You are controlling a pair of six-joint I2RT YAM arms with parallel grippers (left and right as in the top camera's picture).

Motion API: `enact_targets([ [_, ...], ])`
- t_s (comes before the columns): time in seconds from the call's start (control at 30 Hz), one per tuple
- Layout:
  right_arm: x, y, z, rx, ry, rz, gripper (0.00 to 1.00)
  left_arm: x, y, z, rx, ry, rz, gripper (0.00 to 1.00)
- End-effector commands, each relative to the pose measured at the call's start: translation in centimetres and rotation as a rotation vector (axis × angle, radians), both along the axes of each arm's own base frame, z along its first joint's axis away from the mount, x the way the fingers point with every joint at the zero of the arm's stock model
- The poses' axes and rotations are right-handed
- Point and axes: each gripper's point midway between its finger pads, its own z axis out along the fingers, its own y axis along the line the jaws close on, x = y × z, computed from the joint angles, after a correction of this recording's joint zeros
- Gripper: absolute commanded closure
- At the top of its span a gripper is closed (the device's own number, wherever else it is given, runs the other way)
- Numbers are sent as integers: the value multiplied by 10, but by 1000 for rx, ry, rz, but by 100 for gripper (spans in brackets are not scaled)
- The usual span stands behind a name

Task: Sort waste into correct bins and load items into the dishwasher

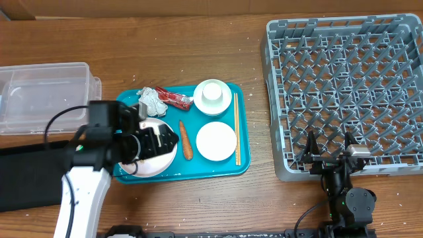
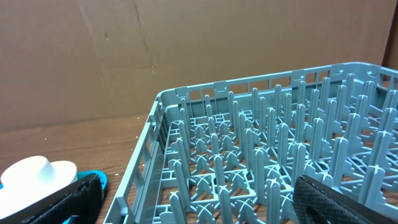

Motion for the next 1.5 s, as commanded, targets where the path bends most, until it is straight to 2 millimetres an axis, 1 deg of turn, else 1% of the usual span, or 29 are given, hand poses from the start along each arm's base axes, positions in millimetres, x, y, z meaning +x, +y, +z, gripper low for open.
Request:
enact_targets([
  [0.0, 0, 0, -2, -4, -2, -2, 0, -3, 18, -23, 221, 105, 70, 0],
  [0.07, 0, 0, -2, -4, -3, -2, 0, -6, 16, -33, 295, 135, 60, 0],
  [0.13, 0, 0, -2, -4, -2, -2, 0, -5, 8, -38, 333, 133, 28, 0],
  [0.2, 0, 0, -2, -4, -2, -2, 0, 2, -1, -42, 346, 106, -5, 0],
  [0.3, 0, 0, -2, -4, -3, -2, 0, 15, -5, -45, 384, 55, -33, 0],
  [0.43, 0, 0, -2, -4, -2, -2, 0, 27, 0, -51, 427, 35, -19, 0],
  [0.53, 0, 0, -2, -4, -2, -2, 0, 32, 9, -56, 490, 42, -4, 0],
  [0.6, 0, 0, -2, -4, -3, -2, 0, 34, 14, -56, 524, 61, -2, 0],
  [0.77, 0, 0, -2, -4, -2, -2, 0, 44, 11, -49, 564, 126, -45, 0],
  [0.9, 0, 0, -2, -4, -2, -2, 0, 54, 6, -55, 560, 137, -58, 0],
  [0.97, 0, 0, -2, -4, -3, -2, 0, 54, 2, -61, 542, 152, -63, 0],
  [1.07, 0, 0, -2, -4, -2, -2, 0, 50, 0, -69, 535, 192, -78, 0],
  [1.23, 0, 0, -2, -4, -3, -2, 0, 52, -3, -81, 532, 217, -71, 0],
  [1.33, 0, 0, -2, -4, -3, -2, 0, 51, -5, -88, 548, 233, -88, 0],
  [1.47, 0, 0, -2, -4, -2, -2, 0, 51, 0, -95, 622, 237, -100, 0],
])
